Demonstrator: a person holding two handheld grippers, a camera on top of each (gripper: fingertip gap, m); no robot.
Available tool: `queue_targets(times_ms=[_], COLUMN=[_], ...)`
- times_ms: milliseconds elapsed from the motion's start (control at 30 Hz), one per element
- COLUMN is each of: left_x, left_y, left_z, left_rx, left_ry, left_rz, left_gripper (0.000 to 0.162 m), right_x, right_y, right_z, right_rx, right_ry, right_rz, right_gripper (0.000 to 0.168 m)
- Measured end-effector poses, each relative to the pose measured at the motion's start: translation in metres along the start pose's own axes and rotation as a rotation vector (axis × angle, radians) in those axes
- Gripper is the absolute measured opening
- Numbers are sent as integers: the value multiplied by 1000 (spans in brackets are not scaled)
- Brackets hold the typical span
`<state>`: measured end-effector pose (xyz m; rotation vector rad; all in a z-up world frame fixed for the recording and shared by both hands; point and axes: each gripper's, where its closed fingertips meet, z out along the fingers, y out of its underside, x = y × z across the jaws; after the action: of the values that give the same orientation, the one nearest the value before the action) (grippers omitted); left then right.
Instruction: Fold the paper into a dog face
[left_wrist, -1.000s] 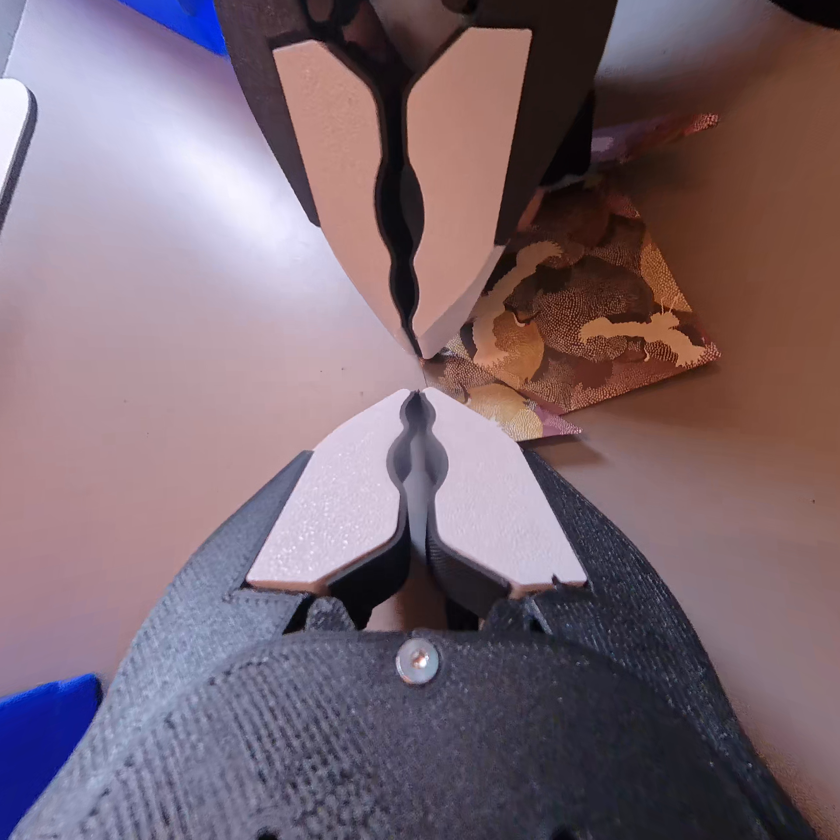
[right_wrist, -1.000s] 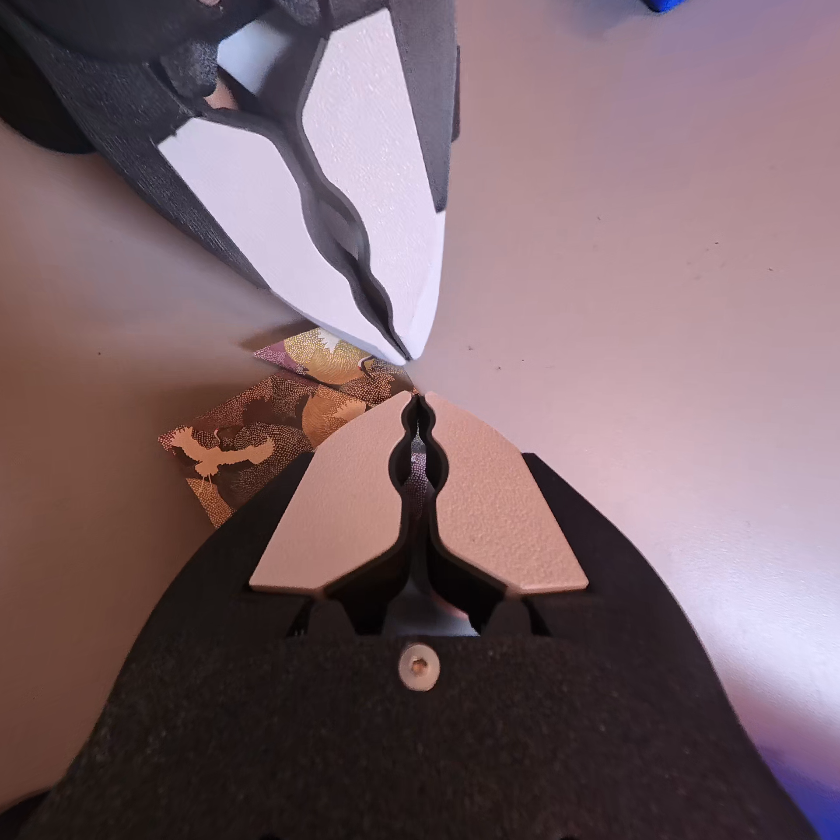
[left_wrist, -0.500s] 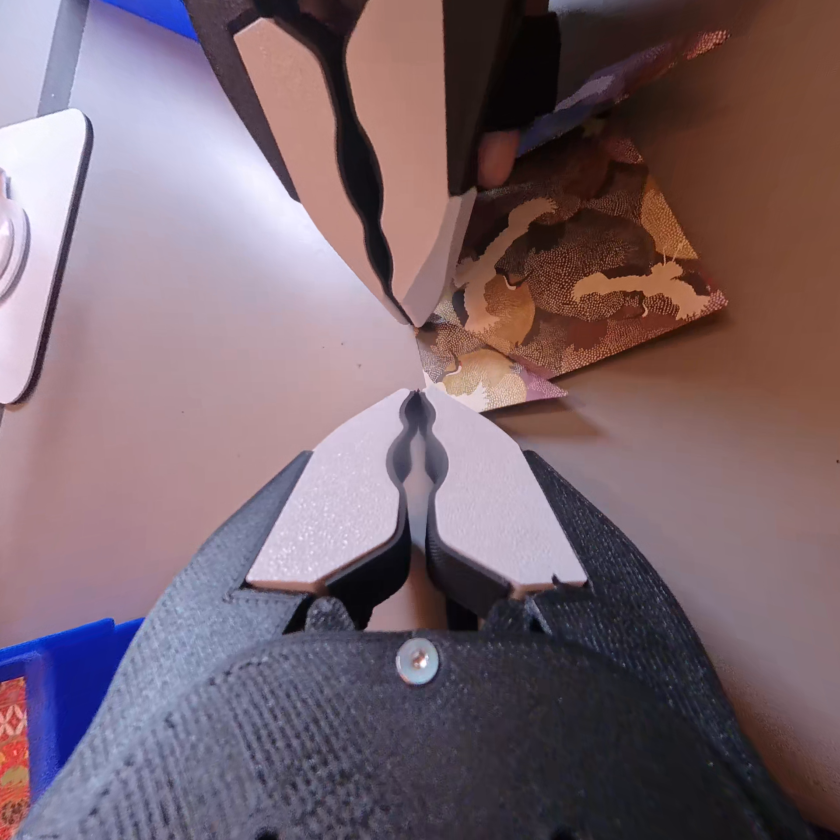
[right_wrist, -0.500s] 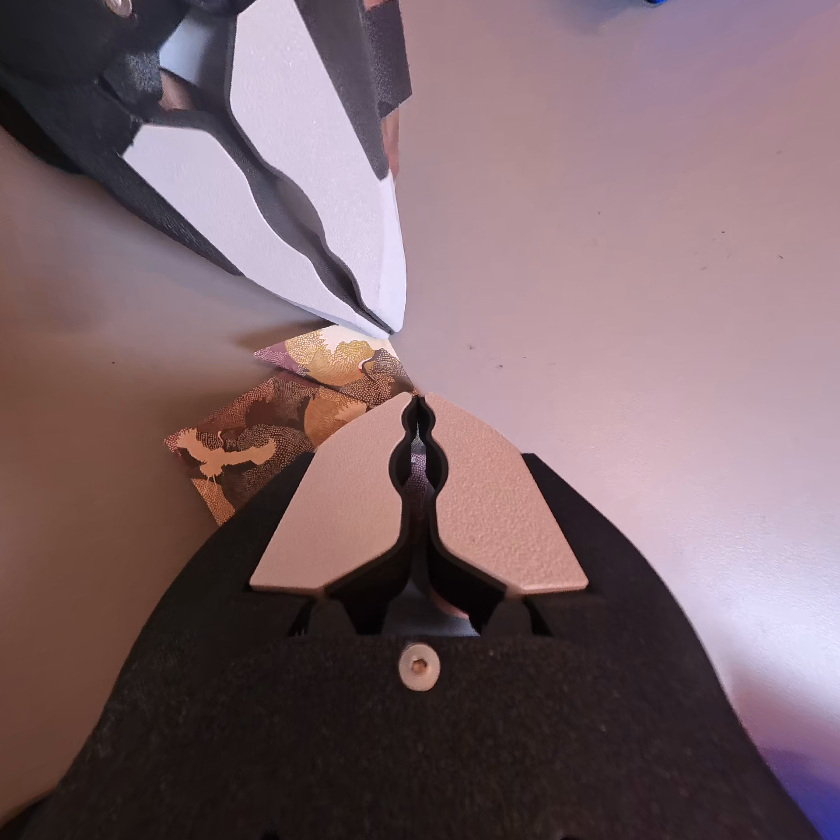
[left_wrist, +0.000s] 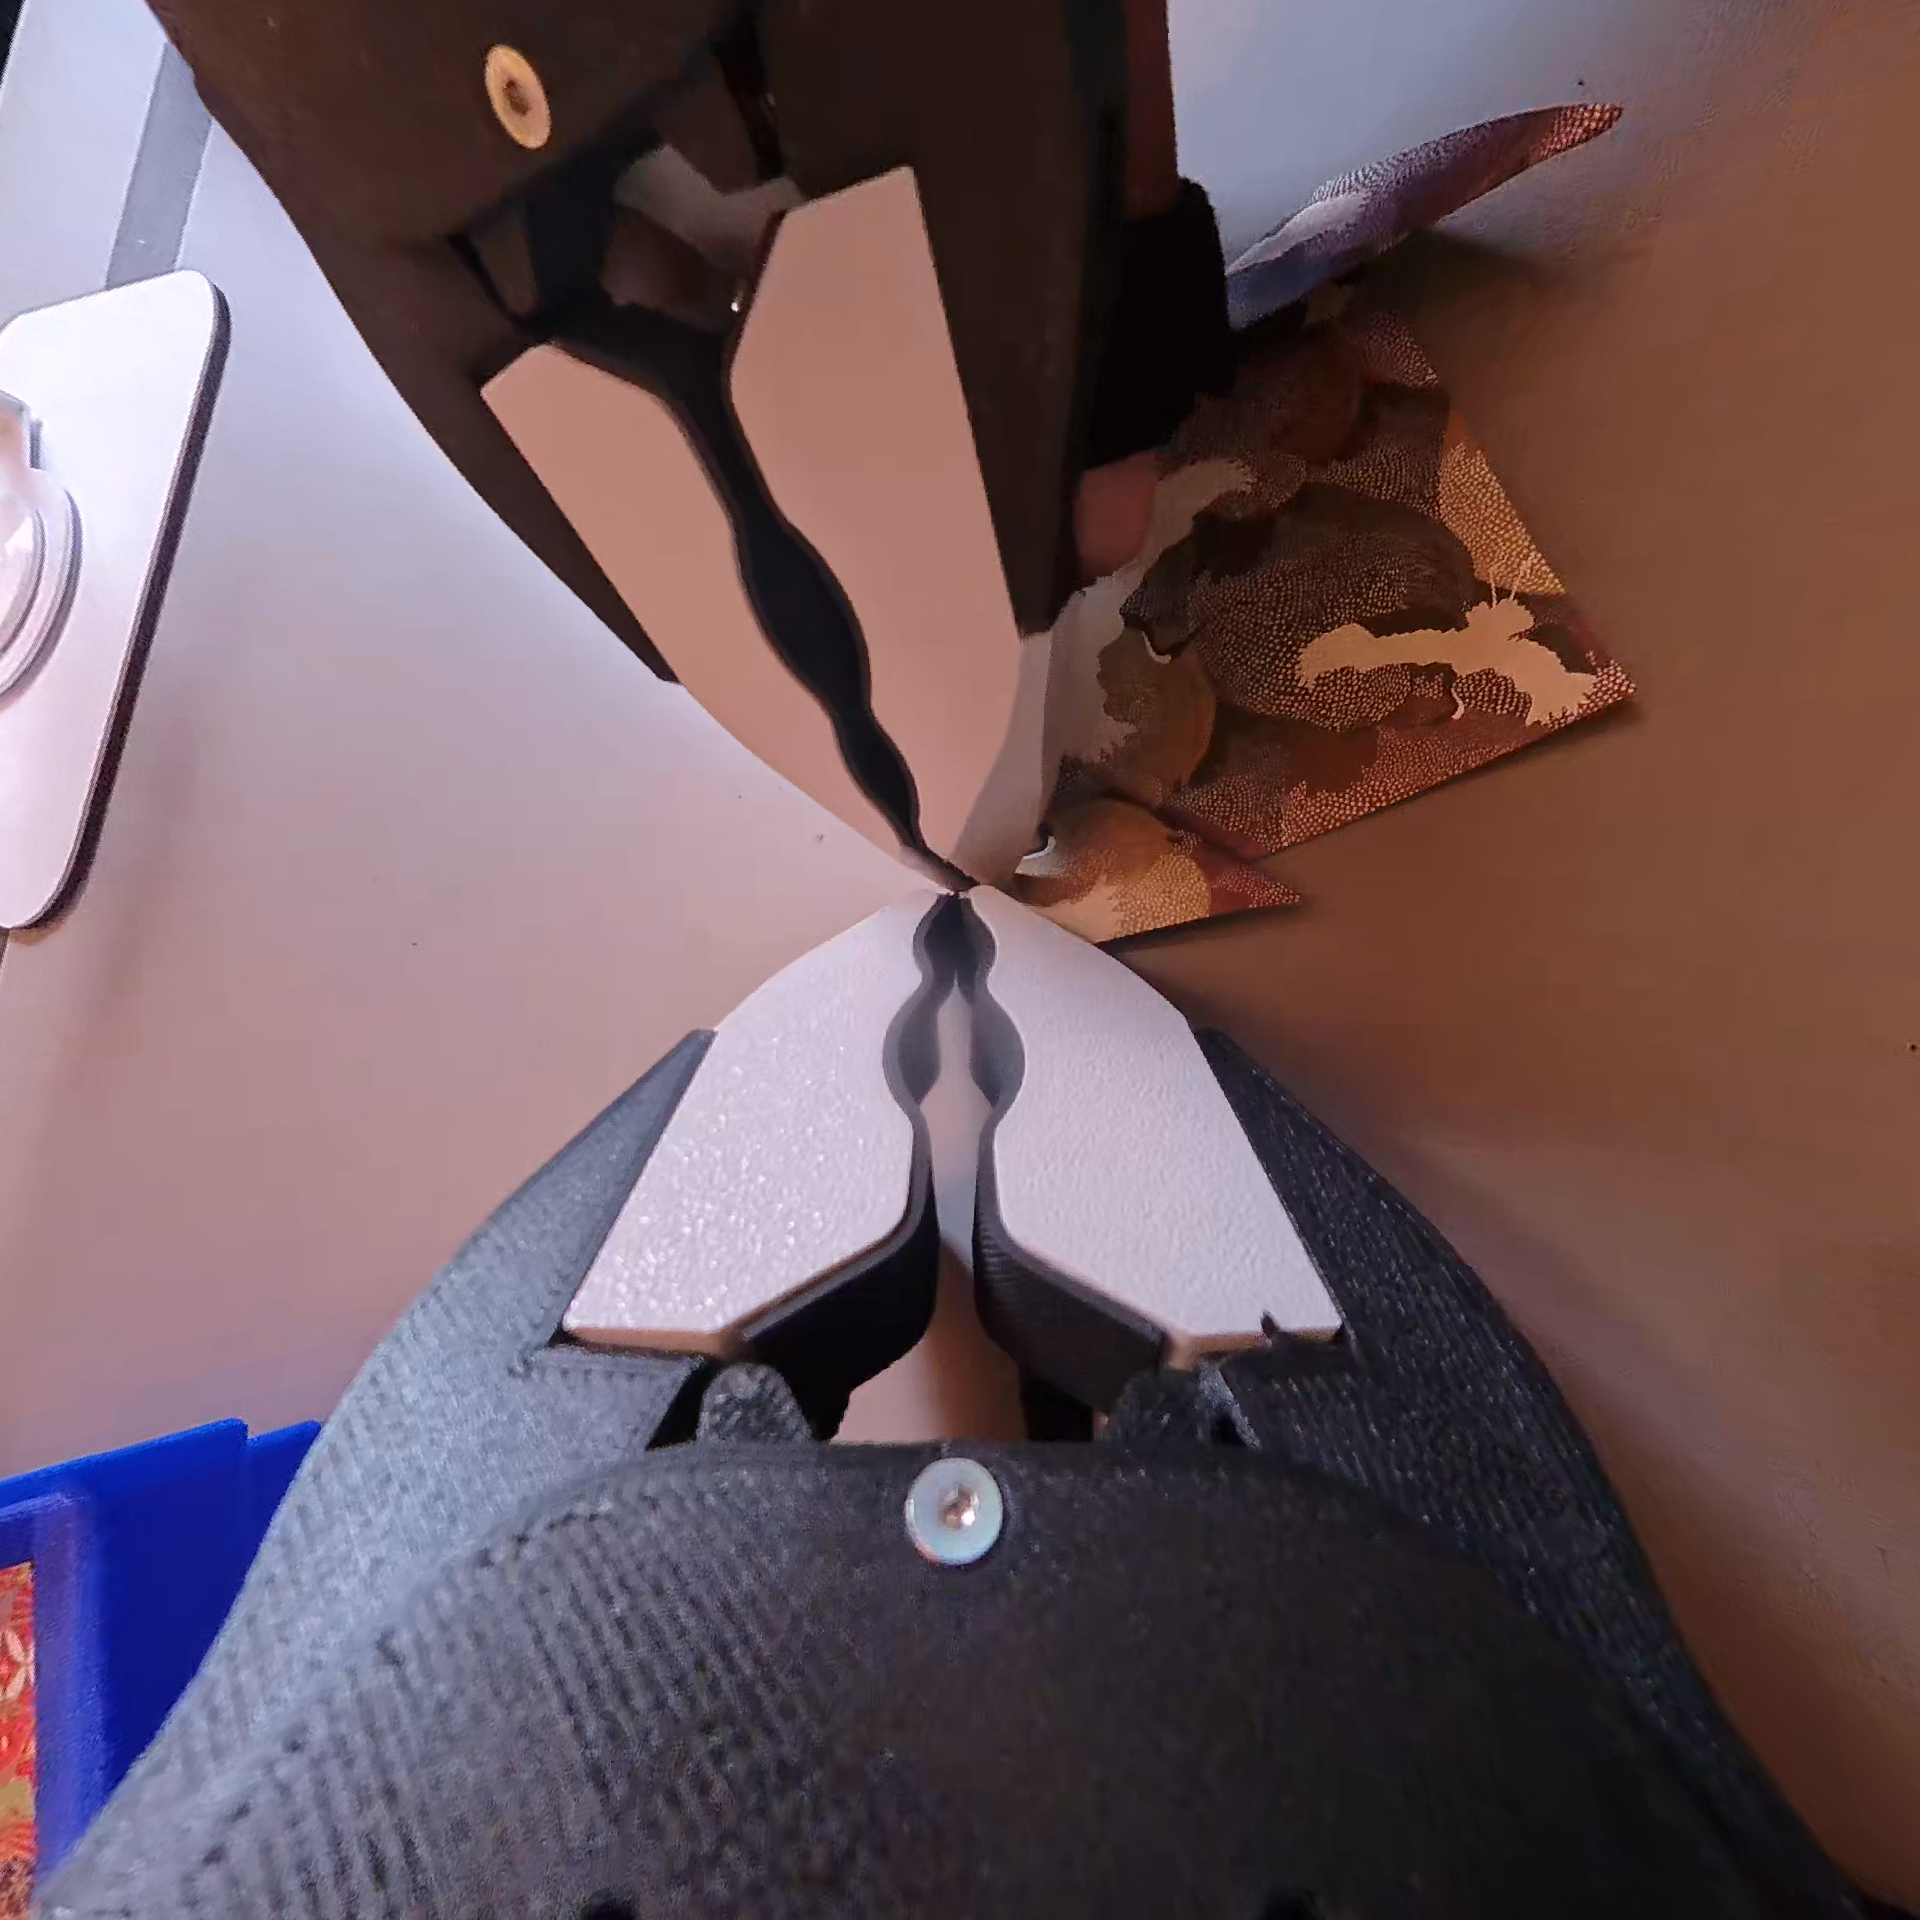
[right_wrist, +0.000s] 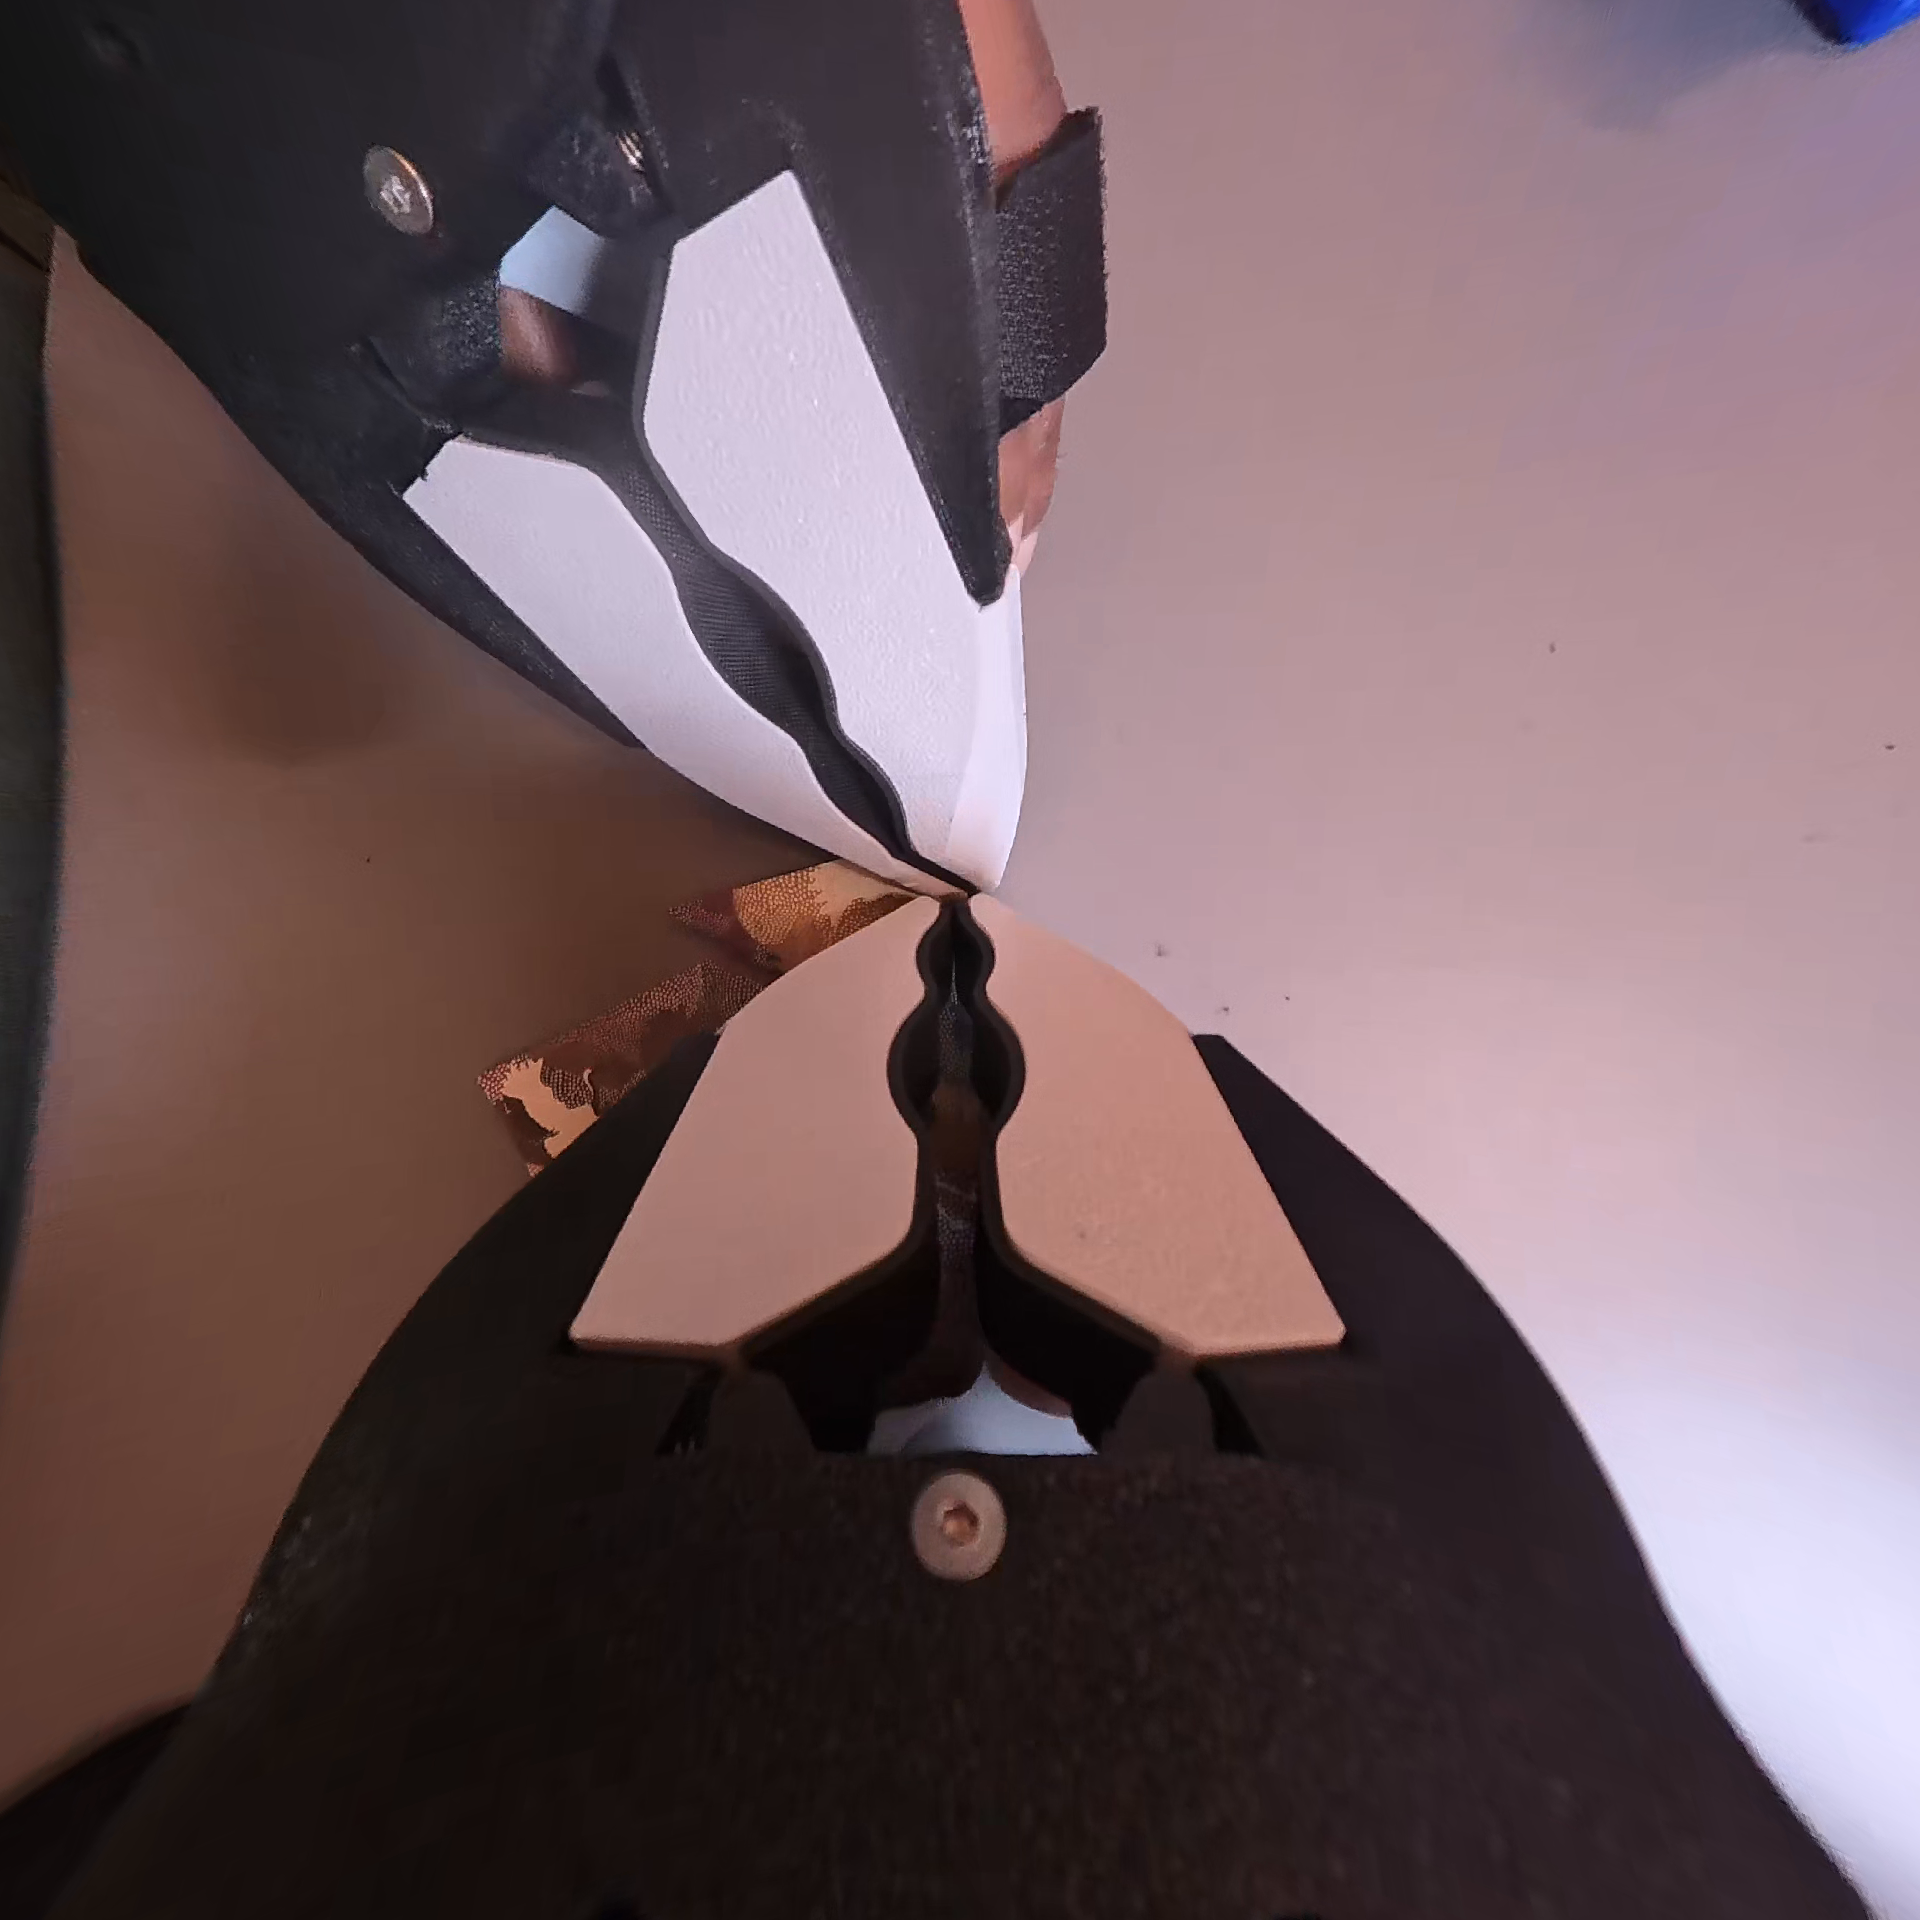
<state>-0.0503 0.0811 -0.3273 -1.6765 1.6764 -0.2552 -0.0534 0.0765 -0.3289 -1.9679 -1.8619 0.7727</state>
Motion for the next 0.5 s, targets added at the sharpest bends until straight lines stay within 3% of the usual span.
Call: queue_targets(times_ms=[500], left_x=[0], left_y=[1], left_z=[0], left_rx=[-41], left_ry=[-41], left_rz=[7], left_gripper=[0], right_x=[8], right_y=[23], right_z=[-17], right_rx=[1], right_ry=[43], right_rz=[57], right_gripper=[0])
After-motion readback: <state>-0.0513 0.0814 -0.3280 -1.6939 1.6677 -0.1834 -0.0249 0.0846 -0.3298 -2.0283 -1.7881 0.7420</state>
